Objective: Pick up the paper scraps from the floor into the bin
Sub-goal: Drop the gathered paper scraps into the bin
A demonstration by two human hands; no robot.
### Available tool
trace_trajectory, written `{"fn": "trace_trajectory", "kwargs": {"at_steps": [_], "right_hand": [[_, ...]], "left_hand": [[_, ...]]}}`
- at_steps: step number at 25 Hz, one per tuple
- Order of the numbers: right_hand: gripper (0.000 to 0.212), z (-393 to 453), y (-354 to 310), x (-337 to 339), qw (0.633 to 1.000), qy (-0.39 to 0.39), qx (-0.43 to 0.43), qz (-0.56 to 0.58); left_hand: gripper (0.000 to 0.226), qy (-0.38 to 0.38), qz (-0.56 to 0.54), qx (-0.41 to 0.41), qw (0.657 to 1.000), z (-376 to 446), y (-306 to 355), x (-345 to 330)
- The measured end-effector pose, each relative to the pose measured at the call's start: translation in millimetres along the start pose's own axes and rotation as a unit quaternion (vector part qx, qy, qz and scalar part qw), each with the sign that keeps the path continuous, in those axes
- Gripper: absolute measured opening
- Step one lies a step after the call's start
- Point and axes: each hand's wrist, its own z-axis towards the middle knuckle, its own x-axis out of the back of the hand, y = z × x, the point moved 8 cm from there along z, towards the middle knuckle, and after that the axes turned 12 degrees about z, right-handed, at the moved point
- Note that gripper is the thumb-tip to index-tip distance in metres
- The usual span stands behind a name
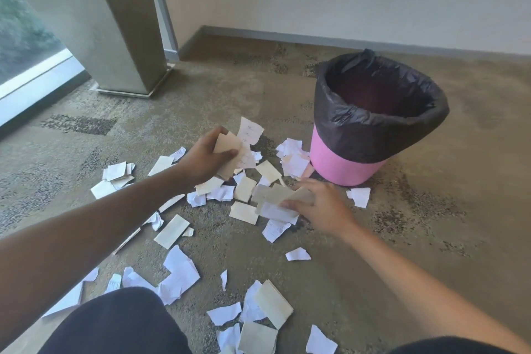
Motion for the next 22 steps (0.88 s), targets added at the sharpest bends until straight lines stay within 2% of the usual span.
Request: {"fn": "trace_trajectory", "kwargs": {"at_steps": [2,4,5,8,10,13,15,17,19,22], "right_hand": [[0.037,-2,-42,49,0.991,0.092,0.099,0.006],[0.025,-2,-81,104,0.958,0.208,0.199,-0.001],[0.026,0,-94,132,0.936,0.269,0.227,-0.013],[0.038,16,-103,205,0.890,0.403,0.203,-0.067],[0.044,37,-83,235,0.898,0.405,0.122,-0.122],[0.042,63,-39,251,0.930,0.319,-0.016,-0.179],[0.033,69,-22,249,0.937,0.263,-0.061,-0.220],[0.028,67,-16,252,0.944,0.260,-0.059,-0.197],[0.033,61,-17,254,0.950,0.290,-0.036,-0.108],[0.032,52,-18,259,0.936,0.347,0.011,-0.056]], "left_hand": [[0.020,0.020,-0.026,-0.029,0.999,2,26,-4],[0.018,0.038,-0.049,-0.051,0.997,3,51,-12],[0.017,0.041,-0.066,-0.060,0.995,3,62,-17],[0.017,0.046,-0.067,-0.078,0.994,3,92,-32],[0.017,0.046,-0.062,-0.092,0.993,4,115,-41],[0.019,0.060,-0.037,-0.105,0.992,14,157,-51],[0.022,0.061,-0.030,-0.107,0.992,29,186,-60],[0.028,0.052,-0.023,-0.102,0.993,45,214,-73],[0.032,0.041,-0.001,-0.090,0.995,59,238,-85],[0.036,0.009,-0.001,-0.055,0.998,74,255,-104]]}}
